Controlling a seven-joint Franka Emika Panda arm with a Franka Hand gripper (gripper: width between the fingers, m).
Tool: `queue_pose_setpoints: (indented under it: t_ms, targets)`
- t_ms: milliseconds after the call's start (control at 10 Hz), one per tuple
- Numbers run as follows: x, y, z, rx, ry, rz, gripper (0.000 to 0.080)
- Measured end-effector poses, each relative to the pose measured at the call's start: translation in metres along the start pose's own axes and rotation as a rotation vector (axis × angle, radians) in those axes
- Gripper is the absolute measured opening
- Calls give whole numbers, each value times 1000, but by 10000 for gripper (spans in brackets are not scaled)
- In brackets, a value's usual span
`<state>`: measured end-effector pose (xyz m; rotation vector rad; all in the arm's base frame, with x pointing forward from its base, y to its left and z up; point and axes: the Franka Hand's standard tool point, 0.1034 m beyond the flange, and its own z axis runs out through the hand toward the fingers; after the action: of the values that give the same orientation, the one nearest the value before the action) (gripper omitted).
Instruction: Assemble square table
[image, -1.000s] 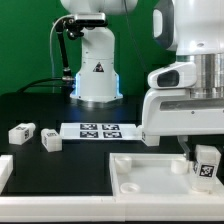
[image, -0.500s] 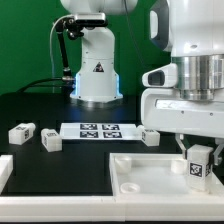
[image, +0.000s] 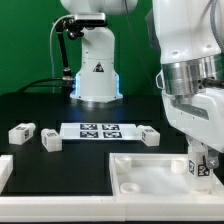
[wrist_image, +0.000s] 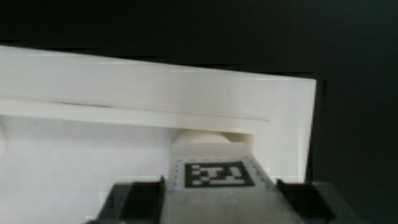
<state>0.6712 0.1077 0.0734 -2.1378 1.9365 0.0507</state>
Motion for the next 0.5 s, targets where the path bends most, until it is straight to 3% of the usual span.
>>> queue_pose_setpoints:
  t_ms: [100, 200, 300, 400, 500]
  targets:
    - [0, 0, 0, -1, 0, -40, 422]
    - [3, 3, 2, -20, 1, -230, 422]
    - [5, 2, 2, -59, -24, -452, 556]
    - [4, 1, 2, -77, -40, -605, 626]
    - [5, 0, 2, -74, -36, -647, 626]
